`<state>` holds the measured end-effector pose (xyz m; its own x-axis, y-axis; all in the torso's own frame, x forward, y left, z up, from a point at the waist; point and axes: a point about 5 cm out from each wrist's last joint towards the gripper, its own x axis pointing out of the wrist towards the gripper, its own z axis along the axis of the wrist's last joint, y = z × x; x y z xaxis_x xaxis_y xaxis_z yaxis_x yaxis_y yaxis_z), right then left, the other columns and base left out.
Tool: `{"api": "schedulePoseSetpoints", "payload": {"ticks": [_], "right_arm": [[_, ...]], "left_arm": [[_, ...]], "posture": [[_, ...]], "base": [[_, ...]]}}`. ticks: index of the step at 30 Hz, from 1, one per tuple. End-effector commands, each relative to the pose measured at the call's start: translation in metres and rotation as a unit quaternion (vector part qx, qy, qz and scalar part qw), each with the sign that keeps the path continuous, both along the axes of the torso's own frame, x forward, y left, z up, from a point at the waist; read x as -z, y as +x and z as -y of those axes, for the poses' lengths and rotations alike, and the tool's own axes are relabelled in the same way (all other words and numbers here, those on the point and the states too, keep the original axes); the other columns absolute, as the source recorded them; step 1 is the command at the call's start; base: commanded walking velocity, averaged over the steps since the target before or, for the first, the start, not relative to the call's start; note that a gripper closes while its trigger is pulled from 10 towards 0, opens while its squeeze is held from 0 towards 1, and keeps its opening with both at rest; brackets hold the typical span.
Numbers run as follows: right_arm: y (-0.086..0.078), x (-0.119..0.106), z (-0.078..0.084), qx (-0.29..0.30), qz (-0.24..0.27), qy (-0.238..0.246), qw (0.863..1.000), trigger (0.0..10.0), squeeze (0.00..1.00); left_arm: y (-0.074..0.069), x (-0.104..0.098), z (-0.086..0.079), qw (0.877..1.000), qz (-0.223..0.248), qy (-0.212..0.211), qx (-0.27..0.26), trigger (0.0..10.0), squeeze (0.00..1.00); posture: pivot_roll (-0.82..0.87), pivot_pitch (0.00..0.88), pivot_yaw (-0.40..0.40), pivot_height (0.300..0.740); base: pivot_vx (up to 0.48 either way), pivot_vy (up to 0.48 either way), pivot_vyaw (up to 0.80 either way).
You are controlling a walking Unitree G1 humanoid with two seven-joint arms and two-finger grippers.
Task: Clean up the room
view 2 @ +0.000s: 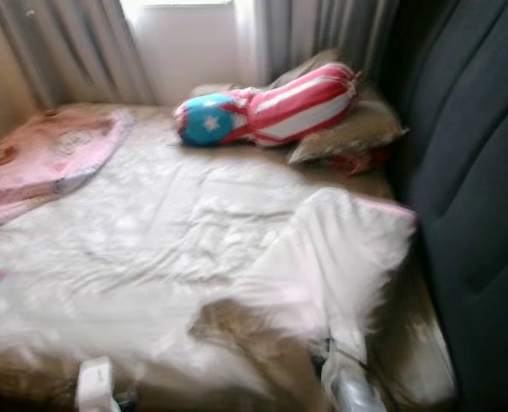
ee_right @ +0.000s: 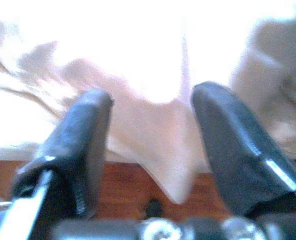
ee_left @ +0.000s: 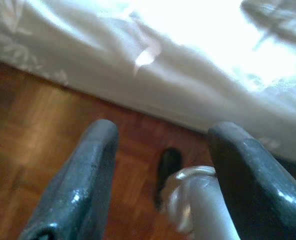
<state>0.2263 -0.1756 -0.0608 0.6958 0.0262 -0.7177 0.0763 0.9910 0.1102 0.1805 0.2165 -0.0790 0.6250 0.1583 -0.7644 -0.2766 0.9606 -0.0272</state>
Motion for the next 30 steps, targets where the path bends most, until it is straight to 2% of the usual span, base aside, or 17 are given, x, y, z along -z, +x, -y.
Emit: {"api": "schedulePoseSetpoints", "payload": {"ticks": [1, 12, 13, 14, 21, 22, 27, 28, 29, 30], "right_arm": [[-0.010, 0.005, 0.013, 0.013, -0.012, -0.012, 1.000, 10.0, 0.00], [-0.010, 0.002, 0.011, 0.037, 0.028, 0.010, 0.999, 10.0, 0.00], [-0.011, 0.003, 0.011, 0.041, 0.033, 0.012, 0.999, 10.0, 0.54], [-0.012, 0.003, 0.010, 0.039, 0.033, 0.009, 0.999, 10.0, 0.98], [-0.023, 0.008, 0.009, 0.031, 0.034, -0.007, 0.999, 10.0, 1.00], [-0.029, 0.010, 0.010, 0.039, 0.036, -0.012, 0.999, 10.0, 1.00], [-0.037, 0.013, 0.013, 0.056, 0.038, -0.026, 0.997, 10.0, 1.00], [-0.041, 0.014, 0.014, 0.062, 0.039, -0.029, 0.997, 10.0, 0.94], [-0.048, 0.016, 0.014, 0.069, 0.041, -0.032, 0.996, 10.0, 0.94], [-0.048, 0.016, 0.014, 0.069, 0.041, -0.032, 0.996, 10.0, 0.94]], "left_arm": [[0.008, -0.003, 0.007, 1.000, 0.012, -0.007, 0.005, 10.0, 0.00], [0.005, -0.002, 0.004, 1.000, 0.015, -0.002, 0.014, 10.0, 0.00], [0.004, -0.002, 0.003, 1.000, 0.017, 0.000, 0.016, 10.0, 0.00], [0.003, -0.002, 0.002, 1.000, 0.018, 0.001, 0.017, 10.0, 0.00], [-0.007, 0.000, -0.002, 0.999, 0.030, 0.010, 0.030, 10.0, 0.00], [-0.011, 0.001, -0.003, 0.999, 0.033, 0.015, 0.036, 10.0, 0.00], [-0.017, 0.001, -0.004, 0.998, 0.045, 0.020, 0.048, 10.0, 0.00], [-0.020, 0.001, -0.004, 0.997, 0.050, 0.022, 0.054, 10.0, 0.00], [-0.026, 0.002, -0.004, 0.996, 0.055, 0.025, 0.061, 10.0, 0.00], [-0.026, 0.002, -0.004, 0.996, 0.055, 0.025, 0.061, 10.0, 0.00]], "posture": [[-0.01, 0.026, 0.026, 0.740], [-0.01, 0.076, 0.047, 0.740], [-0.01, 0.094, 0.053, 0.740], [-0.01, 0.104, 0.059, 0.740], [0.01, 0.135, 0.075, 0.740], [0.02, 0.144, 0.080, 0.740], [0.03, 0.149, 0.080, 0.740], [0.04, 0.151, 0.082, 0.740], [0.04, 0.154, 0.084, 0.740], [0.04, 0.154, 0.084, 0.740]], "base": [[0.000, 0.000, 0.00], [0.000, 0.000, 0.00], [0.000, 0.000, 0.00], [0.000, 0.000, 0.00], [0.000, 0.000, 0.00], [0.000, 0.000, 0.00], [0.000, 0.000, 0.00], [0.000, 0.000, 0.00], [0.000, 0.000, 0.00], [0.000, 0.000, 0.00]]}}
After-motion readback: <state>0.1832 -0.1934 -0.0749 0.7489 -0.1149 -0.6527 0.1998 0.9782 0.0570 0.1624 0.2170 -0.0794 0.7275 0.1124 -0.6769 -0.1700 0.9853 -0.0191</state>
